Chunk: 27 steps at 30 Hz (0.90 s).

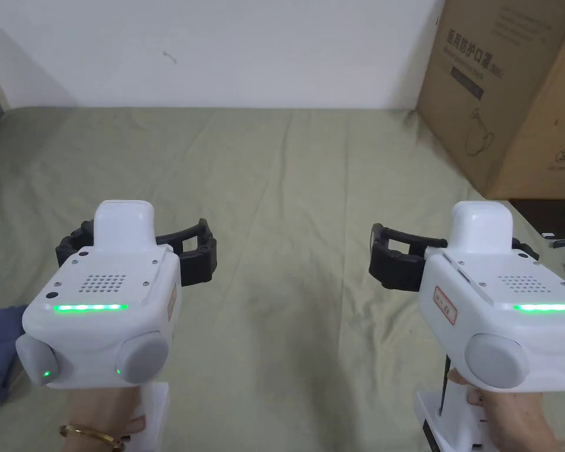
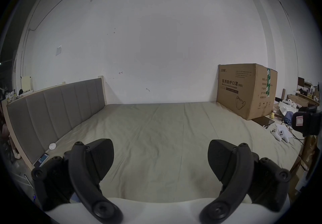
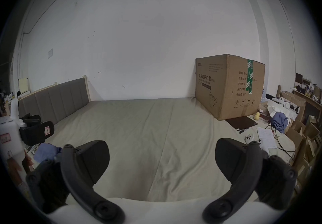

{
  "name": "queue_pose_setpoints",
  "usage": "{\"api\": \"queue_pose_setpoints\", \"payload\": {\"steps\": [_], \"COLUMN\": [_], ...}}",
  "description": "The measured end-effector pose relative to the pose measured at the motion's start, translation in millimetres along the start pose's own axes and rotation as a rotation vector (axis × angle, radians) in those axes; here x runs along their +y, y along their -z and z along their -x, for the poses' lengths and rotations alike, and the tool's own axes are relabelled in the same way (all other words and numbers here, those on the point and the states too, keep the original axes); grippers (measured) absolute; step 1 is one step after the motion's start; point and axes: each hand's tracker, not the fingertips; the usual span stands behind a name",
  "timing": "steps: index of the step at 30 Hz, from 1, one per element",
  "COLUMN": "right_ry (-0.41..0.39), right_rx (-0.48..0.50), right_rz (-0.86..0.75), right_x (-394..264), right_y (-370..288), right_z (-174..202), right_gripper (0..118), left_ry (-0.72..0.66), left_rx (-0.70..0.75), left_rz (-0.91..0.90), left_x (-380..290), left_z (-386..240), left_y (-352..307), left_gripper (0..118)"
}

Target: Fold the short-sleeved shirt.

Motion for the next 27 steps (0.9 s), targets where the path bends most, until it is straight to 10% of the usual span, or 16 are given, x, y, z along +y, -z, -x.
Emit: {"api": "queue_pose_setpoints", "payload": {"steps": [27], "right_ry": [0.024], "right_rx": [0.019], "right_rz": [0.012], "right_x": [-0.4], "right_y": [1.0], "right_z": [-2.1], "right_gripper": [118], "left_ry": [0.012], "left_rx": [0.011], "left_rz": [-0.012], "left_x": [-2.8], "left_z": [-3.6], "left_y": [-5.0], "left_gripper": [114]}}
